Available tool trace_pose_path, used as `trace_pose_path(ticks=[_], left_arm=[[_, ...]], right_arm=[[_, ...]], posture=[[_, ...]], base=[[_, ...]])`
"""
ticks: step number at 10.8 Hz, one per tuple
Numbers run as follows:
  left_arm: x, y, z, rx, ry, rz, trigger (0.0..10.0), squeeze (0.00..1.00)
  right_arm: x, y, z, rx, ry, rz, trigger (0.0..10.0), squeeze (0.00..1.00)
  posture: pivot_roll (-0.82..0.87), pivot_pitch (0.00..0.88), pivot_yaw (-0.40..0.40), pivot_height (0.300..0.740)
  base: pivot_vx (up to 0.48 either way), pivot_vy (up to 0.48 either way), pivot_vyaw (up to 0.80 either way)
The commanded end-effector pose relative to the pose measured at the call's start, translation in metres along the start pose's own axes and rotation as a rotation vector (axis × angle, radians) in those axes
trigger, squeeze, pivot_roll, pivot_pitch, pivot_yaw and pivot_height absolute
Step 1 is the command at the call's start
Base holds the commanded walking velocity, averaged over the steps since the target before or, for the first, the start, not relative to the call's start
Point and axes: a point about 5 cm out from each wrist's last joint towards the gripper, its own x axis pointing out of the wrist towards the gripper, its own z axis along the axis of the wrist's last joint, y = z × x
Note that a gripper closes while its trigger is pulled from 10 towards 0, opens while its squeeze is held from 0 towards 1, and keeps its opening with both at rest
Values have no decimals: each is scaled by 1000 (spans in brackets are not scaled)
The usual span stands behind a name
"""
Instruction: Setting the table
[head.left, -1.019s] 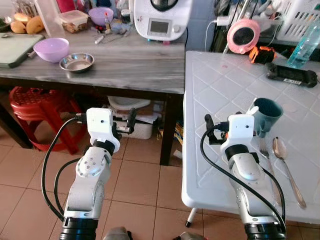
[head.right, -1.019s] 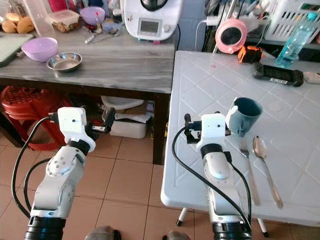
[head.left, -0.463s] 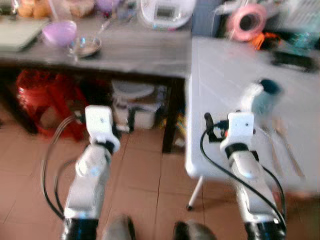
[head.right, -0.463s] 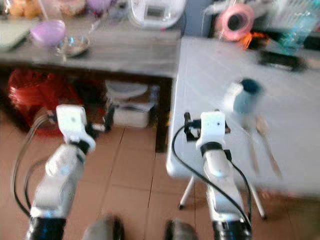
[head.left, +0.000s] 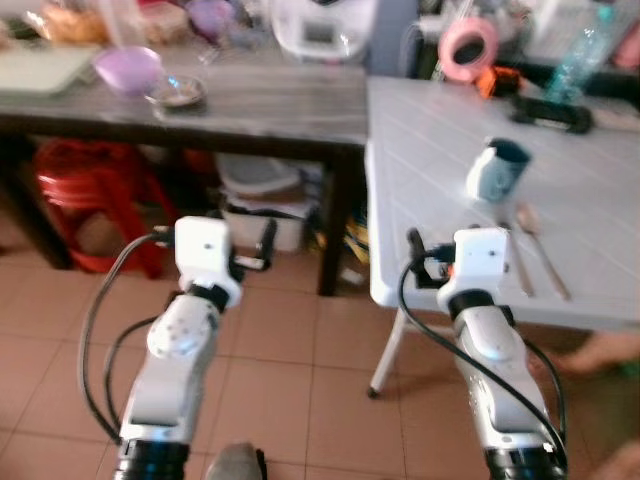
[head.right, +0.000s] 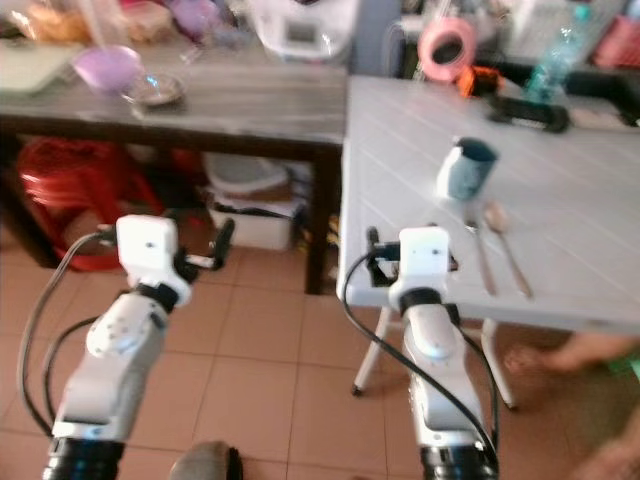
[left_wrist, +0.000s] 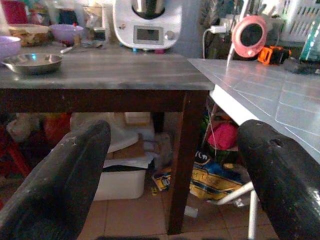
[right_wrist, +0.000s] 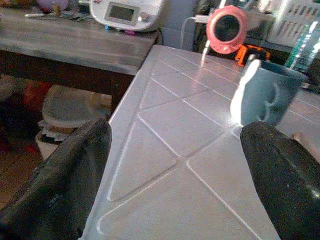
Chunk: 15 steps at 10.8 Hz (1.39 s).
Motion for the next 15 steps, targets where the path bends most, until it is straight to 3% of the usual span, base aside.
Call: trace_pose_path(ticks=[1, 10, 15], left_arm=[[3, -5, 5, 2, -21, -27, 10000, 0], [3, -7, 2, 8, -11, -17, 10000, 0], [2, -8, 6, -10, -41, -39, 10000, 0]], right_arm=[[0, -3, 2, -5, -4, -12, 10000, 0], [4, -1, 6, -3, -22, -9, 10000, 0], [1, -4, 5, -6, -21, -20, 10000, 0]], posture=[[4, 0, -21, 740], [-2, 0, -12, 740], [-1, 0, -8, 740]], base=[[0, -289, 0], [0, -392, 0], [49, 0, 0]])
